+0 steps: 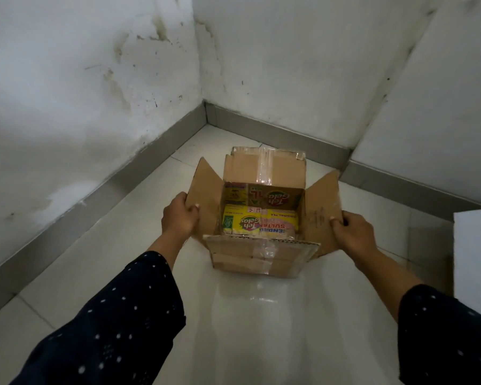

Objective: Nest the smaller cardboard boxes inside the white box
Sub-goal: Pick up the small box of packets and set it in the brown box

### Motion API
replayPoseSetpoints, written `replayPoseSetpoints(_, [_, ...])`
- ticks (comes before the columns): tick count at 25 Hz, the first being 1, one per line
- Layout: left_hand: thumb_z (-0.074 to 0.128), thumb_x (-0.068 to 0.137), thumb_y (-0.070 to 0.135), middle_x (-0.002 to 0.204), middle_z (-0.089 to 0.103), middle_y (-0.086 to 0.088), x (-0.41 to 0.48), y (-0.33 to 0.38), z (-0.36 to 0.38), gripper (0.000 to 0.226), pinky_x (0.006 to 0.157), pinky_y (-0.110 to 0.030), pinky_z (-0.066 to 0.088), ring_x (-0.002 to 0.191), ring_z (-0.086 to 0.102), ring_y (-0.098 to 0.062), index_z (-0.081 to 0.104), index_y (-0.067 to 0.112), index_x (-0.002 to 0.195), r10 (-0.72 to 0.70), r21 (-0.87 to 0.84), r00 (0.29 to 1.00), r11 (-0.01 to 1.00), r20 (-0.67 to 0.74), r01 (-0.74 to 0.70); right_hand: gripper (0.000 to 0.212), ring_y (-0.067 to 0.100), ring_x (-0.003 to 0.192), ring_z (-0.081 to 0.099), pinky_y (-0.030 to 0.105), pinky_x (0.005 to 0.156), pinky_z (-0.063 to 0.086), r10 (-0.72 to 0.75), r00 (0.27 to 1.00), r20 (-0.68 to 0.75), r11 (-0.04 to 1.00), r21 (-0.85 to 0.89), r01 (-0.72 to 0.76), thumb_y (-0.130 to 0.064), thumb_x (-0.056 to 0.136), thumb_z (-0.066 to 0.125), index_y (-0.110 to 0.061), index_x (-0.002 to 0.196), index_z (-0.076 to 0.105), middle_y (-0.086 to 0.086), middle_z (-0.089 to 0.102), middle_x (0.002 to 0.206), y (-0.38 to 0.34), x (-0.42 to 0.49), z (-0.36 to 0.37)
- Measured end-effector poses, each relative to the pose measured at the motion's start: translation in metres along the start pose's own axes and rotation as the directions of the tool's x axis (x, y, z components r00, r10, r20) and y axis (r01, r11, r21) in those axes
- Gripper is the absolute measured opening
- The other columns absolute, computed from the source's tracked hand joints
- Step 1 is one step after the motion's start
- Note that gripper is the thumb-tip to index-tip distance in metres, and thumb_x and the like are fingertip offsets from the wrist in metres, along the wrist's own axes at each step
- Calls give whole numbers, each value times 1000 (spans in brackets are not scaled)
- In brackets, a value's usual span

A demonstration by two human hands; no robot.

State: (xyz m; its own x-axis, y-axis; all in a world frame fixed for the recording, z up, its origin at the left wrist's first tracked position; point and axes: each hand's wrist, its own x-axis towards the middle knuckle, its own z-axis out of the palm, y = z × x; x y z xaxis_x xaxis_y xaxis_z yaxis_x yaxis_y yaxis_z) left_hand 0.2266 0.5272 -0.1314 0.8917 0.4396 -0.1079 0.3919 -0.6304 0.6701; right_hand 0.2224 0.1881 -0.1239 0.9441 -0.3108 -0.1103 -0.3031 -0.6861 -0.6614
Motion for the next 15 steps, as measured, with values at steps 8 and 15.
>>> replayPoseSetpoints(8, [51,92,26,98,63,-15,-97,156,-20,18,64,-34,36,76,51,-27,55,10,96,184,-37,976,981,-119,-189,32,25,74,59,39,73,53,-52,990,-134,998,30,56,-28,97,48,-5,102,69,14,70,89,23,-17,-159])
replayPoseSetpoints(15, [51,92,29,105,65,-14,-207,319,-12,25,68,-36,44,86,59,-30,59,10,106,302,-176,941,929,-151,-327,30,28,83,63,48,81,56,-58,949,-309,992,91,90,-29,96,48,-9,104,69,13,70,98,66,-39,-359])
